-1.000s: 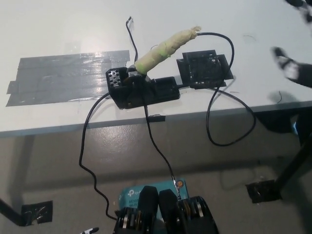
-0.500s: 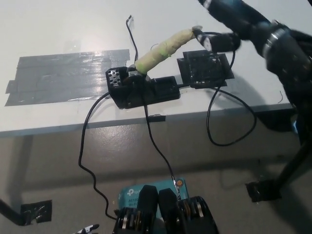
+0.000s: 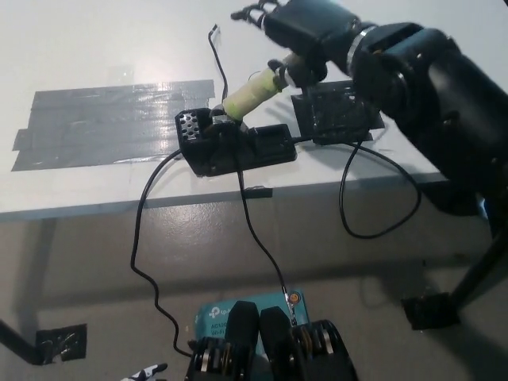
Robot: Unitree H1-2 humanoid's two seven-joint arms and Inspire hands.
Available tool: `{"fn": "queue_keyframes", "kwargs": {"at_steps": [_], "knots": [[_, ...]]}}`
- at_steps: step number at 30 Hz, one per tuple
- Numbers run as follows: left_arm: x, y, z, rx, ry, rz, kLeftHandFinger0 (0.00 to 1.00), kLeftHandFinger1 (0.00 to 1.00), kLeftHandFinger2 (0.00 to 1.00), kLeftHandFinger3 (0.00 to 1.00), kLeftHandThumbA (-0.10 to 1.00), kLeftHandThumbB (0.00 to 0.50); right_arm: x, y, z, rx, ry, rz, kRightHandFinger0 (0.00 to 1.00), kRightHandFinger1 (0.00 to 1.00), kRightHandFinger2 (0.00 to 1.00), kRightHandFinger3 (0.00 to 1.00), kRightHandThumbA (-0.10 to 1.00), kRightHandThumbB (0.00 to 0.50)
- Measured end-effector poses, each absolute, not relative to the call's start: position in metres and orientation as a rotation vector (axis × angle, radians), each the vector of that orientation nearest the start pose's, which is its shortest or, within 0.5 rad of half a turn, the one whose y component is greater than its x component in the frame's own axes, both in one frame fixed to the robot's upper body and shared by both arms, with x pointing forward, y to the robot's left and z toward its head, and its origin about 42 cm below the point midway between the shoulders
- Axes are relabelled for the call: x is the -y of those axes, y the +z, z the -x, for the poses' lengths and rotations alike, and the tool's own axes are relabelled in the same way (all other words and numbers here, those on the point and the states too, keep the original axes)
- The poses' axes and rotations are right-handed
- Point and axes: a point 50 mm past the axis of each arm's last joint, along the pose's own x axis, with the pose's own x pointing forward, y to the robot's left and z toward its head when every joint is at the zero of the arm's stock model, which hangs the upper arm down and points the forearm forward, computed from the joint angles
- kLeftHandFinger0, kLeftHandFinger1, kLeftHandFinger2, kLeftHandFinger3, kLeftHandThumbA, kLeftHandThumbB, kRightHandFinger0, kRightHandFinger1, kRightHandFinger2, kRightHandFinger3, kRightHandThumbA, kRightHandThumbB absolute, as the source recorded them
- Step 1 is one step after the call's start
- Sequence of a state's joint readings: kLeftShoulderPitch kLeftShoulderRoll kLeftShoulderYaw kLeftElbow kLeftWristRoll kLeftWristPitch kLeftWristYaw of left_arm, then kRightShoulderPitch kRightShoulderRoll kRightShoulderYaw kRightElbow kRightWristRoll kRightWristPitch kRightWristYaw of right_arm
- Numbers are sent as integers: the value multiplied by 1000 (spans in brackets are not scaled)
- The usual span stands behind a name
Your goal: The robot uses its right hand to grab the soldering gun kept on the middle of the table and pulls it out of its base and keep it on the right side of the base
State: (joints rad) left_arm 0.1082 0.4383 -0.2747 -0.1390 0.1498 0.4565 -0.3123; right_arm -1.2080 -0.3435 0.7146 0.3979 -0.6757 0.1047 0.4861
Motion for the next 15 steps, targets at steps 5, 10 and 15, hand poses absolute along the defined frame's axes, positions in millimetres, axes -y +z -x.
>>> {"fn": "queue_keyframes", "kwargs": {"at_steps": [5,10,15], "knots": [[-277,71,-226,-541,-480,-543,749,824,956,1000,509,239,76,374,-507,414,646,1672,1000,1000,1000,1000,451,222],[-275,72,-228,-537,-490,-546,735,808,930,1000,499,238,78,360,-508,354,660,1733,1000,1000,1000,1000,635,326],[-272,74,-231,-527,-507,-547,743,816,928,1000,480,227,83,354,-513,247,637,1794,1000,1000,1000,1000,611,500]]}}
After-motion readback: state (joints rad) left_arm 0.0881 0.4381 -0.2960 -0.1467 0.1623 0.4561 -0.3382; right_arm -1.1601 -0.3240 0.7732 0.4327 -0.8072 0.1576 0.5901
